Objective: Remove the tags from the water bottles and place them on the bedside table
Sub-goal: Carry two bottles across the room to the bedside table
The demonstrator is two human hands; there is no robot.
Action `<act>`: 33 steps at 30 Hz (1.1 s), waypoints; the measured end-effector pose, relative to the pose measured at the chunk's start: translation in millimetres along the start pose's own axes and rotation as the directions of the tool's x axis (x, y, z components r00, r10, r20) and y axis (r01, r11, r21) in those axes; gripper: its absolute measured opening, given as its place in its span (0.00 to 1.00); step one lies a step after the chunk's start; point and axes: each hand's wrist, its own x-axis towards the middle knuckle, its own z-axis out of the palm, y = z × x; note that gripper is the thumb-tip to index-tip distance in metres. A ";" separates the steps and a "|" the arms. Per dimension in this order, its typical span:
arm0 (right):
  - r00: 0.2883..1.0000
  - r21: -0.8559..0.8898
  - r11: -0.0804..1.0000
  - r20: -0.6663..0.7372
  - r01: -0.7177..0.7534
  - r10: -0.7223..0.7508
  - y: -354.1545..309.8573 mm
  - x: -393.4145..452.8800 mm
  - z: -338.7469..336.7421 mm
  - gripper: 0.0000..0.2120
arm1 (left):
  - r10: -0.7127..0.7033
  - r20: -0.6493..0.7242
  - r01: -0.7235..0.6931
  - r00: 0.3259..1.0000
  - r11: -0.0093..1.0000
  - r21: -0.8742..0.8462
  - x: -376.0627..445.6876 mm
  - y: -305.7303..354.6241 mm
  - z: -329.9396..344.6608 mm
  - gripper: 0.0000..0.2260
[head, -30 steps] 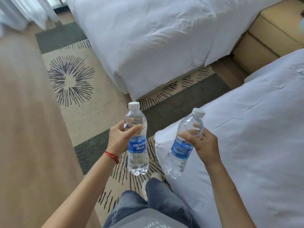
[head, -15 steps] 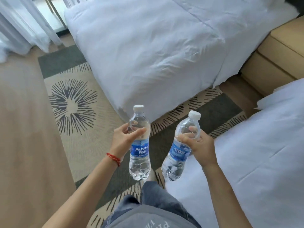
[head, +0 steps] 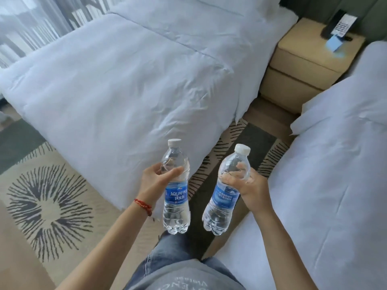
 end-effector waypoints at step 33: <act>0.879 0.054 0.991 -0.457 -0.123 0.134 -68.3 444.8 -280.7 0.15 | 0.167 0.455 -0.222 0.875 0.972 0.071 427.0 221.3 405.5 0.07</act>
